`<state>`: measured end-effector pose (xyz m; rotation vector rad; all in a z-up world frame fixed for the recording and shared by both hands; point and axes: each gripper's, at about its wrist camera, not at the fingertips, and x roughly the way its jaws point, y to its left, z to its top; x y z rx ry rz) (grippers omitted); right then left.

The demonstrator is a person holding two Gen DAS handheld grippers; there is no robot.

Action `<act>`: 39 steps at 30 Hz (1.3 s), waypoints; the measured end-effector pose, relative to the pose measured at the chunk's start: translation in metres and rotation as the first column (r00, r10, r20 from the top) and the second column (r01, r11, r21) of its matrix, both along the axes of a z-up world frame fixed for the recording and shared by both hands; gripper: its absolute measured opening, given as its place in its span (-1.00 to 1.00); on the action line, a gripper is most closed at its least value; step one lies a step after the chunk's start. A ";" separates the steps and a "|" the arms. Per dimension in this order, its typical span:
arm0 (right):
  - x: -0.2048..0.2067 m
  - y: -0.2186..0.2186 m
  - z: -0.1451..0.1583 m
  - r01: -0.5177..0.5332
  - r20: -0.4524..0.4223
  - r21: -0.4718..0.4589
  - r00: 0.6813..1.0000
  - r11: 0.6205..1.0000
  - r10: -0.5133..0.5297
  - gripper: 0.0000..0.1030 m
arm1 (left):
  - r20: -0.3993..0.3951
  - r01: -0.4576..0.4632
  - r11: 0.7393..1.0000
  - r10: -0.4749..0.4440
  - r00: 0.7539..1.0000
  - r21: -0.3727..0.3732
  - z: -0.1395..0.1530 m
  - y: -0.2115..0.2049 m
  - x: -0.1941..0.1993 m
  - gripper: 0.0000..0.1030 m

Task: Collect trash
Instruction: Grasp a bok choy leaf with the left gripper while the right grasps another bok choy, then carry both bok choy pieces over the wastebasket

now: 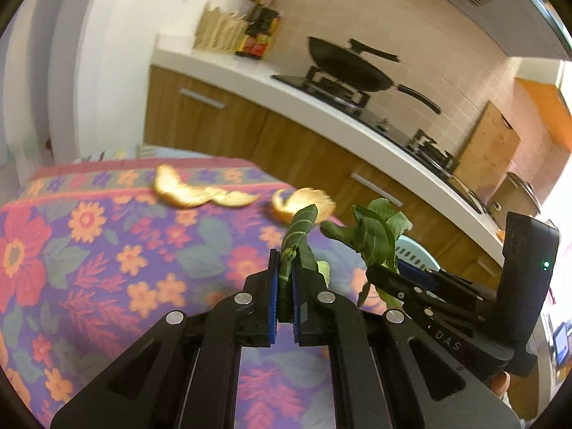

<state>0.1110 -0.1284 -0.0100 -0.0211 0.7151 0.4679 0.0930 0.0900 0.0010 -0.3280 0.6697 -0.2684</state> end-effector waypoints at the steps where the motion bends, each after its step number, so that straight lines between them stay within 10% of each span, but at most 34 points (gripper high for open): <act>1: -0.002 -0.008 0.002 0.010 0.002 0.007 1.000 1.000 -0.010 -0.52 | 0.006 0.012 1.000 -0.012 1.000 0.005 0.003 -0.008 0.000 -0.93; 17: -0.005 -0.156 -0.003 0.248 -0.011 0.118 0.969 0.962 -0.248 -0.52 | 0.014 0.210 0.966 -0.215 0.977 0.150 0.020 -0.151 0.028 -0.93; 29: 0.003 -0.226 -0.040 0.460 -0.027 -0.066 0.886 0.885 -0.462 -0.52 | -0.066 0.364 0.918 -0.358 0.931 0.158 -0.011 -0.252 0.063 -0.93; 39: 0.021 -0.263 -0.080 0.516 -0.206 -0.094 0.827 0.851 -0.524 -0.51 | -0.124 0.378 0.887 -0.357 0.926 0.264 -0.026 -0.292 0.088 -0.92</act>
